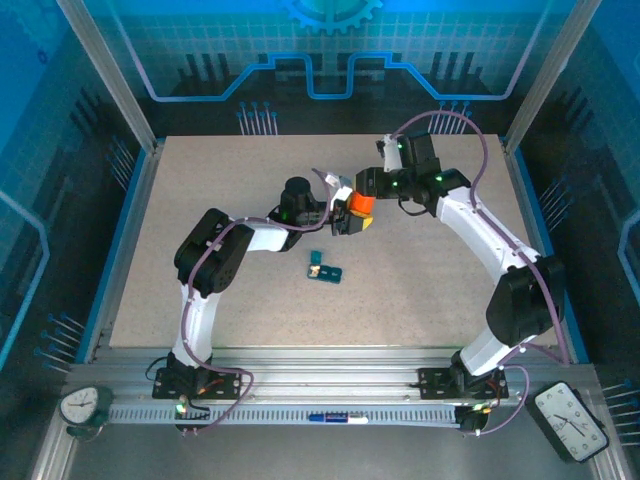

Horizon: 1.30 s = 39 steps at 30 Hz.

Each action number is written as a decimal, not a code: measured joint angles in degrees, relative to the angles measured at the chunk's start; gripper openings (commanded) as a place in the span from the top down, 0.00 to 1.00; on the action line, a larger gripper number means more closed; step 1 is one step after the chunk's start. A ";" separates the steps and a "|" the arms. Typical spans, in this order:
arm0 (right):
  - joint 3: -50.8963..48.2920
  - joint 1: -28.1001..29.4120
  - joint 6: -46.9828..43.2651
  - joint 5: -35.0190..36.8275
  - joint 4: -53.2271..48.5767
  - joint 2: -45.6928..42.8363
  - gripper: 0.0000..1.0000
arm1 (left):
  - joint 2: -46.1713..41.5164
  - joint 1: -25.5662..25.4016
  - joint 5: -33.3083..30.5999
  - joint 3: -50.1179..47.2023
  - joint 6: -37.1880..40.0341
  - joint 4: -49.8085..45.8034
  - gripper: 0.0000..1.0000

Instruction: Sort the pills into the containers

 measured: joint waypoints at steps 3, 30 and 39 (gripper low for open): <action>0.85 0.00 0.24 -0.22 -1.27 0.00 0.41 | 0.00 -0.04 0.15 0.00 0.07 0.79 1.00; 9.92 -7.67 -2.60 -7.21 -12.13 -5.77 0.19 | 0.00 1.16 -0.96 0.55 1.97 6.73 1.00; 27.67 -8.79 -14.53 -12.57 -25.77 6.29 0.18 | -0.02 1.16 -0.98 0.52 7.93 6.05 1.00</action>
